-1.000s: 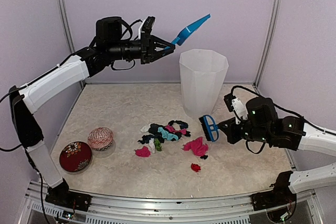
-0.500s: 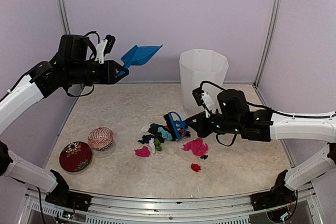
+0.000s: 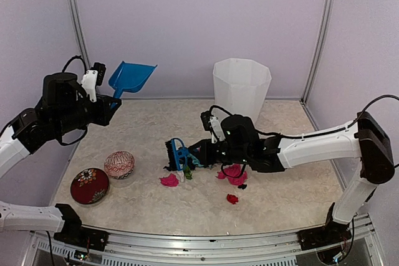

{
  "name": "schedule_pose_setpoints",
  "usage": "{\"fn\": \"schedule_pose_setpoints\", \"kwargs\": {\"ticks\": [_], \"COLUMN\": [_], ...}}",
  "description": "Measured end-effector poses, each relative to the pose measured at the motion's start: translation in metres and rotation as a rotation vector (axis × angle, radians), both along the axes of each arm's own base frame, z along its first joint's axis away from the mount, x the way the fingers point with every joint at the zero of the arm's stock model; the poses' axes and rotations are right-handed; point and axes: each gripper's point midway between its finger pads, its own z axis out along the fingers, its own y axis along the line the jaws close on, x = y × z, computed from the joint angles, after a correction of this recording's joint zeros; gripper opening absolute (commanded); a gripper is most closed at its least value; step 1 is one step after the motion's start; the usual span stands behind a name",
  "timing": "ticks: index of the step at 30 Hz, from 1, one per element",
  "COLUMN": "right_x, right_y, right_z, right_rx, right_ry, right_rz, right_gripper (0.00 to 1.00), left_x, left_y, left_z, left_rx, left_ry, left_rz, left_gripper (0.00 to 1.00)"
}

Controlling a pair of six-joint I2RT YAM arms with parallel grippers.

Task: Sweep away the paper scraps from the table
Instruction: Sweep the paper scraps at the center of the board.

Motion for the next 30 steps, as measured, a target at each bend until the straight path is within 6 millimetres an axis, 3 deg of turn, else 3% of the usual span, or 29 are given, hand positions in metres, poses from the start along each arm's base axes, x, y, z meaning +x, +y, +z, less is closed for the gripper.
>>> {"fn": "schedule_pose_setpoints", "kwargs": {"ticks": [12,19,26,30], "right_x": [0.019,0.019,0.013,0.009], "right_y": [0.045,0.067,0.066,0.044], "right_z": [-0.034,-0.063,-0.082,-0.102], "right_rx": [0.098,0.132,0.146,0.120], "right_ry": [0.173,0.295,0.385,0.427], "right_rz": [-0.078,-0.076,-0.090,-0.134], "right_gripper": [0.00,0.00,0.00,0.00], "left_x": [0.000,-0.001,0.000,0.000], "left_y": [0.003,0.006,0.007,0.007], "left_z": [0.003,-0.004,-0.004,-0.004], "left_rx": [-0.012,-0.007,-0.007,-0.008], "left_ry": [-0.045,-0.041,-0.042,-0.044], "left_rz": [0.006,0.008,0.010,0.012], "left_gripper": [0.00,0.00,0.00,0.00]}}
